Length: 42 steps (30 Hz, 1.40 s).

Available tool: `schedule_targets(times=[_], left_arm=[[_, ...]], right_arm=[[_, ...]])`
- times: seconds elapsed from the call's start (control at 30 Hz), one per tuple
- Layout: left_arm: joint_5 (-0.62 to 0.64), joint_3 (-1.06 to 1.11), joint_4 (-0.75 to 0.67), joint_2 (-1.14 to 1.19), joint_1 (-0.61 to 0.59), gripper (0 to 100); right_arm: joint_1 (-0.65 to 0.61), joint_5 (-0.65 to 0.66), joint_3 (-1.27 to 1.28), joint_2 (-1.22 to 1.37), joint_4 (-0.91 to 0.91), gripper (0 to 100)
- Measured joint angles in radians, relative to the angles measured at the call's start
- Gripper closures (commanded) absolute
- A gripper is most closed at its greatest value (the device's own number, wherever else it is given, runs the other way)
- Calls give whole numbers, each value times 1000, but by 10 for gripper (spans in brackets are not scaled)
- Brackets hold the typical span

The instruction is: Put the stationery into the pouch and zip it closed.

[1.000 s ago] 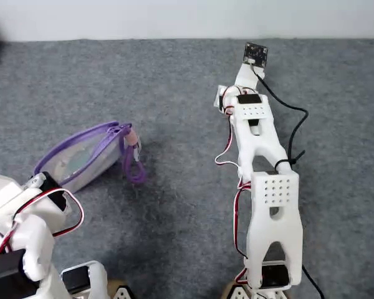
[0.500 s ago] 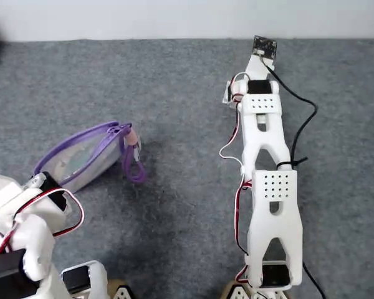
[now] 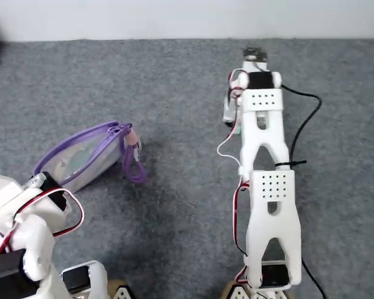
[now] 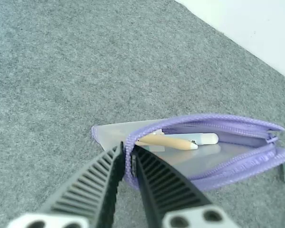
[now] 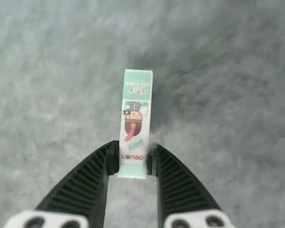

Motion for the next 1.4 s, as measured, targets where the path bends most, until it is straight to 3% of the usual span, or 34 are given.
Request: schedule_targets(times=[0.27,0.43,0.6,1.2,1.4], left_arm=[[0,0,0,0,0,986],[0,0,0,0,0,986],[0,0,0,0,0,986],[2,-2,8,-49,0,986],[2,14,8,-127,-2,986]], right_arm=[[-34,31,11,0,6,991],[-64,91,176,-32,6,980],[-84,95,295,-81,6,876],[-91,106,244,-81,-8,848],[-94,201,244,-81,-97,851]])
